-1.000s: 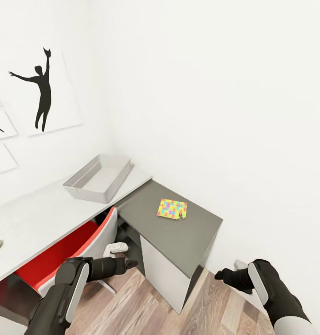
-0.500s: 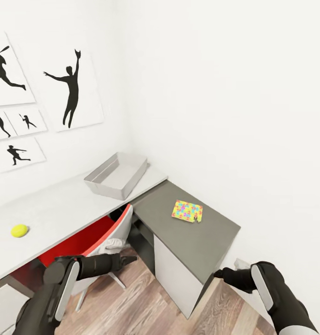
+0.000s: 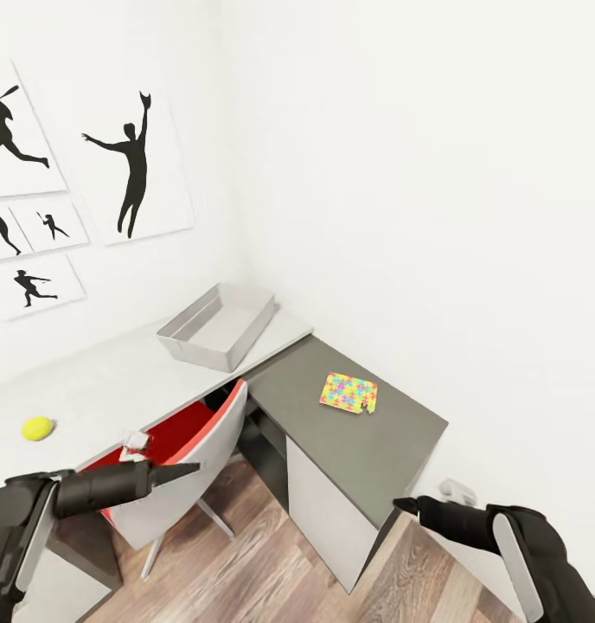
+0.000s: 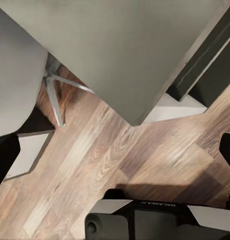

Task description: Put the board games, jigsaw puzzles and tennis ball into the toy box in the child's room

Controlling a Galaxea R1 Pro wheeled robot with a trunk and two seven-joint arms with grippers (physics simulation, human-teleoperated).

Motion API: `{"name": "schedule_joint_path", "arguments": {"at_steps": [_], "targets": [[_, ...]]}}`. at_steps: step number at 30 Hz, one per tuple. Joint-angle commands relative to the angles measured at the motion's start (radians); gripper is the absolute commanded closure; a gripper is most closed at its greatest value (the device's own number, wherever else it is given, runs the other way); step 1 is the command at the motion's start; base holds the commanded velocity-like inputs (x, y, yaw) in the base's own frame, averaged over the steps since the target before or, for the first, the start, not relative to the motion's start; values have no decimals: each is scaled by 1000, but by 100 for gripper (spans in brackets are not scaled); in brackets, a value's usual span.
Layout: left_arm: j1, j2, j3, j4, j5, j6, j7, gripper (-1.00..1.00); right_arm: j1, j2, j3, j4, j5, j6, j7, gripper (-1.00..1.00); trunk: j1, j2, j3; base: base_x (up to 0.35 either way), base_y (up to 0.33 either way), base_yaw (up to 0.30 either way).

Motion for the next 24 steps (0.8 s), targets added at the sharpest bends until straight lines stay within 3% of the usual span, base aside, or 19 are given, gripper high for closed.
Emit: {"name": "schedule_joint_path", "arguments": {"at_steps": [1, 8, 24], "targets": [[-4, 15, 18, 3, 0, 10, -55, -100, 1, 1, -12, -6, 3, 5, 13, -100, 1, -2, -2, 0, 0, 0], [-10, 57, 51, 15, 0, 10, -152, -100, 4, 2, -33, -14, 0, 5, 23, -100, 1, -2, -2, 0, 0, 0], [-13, 80, 63, 18, 5, 10, -176, -100, -50, 12, -31, -53, -1, 3, 62, -100, 1, -2, -2, 0, 0, 0]]}}
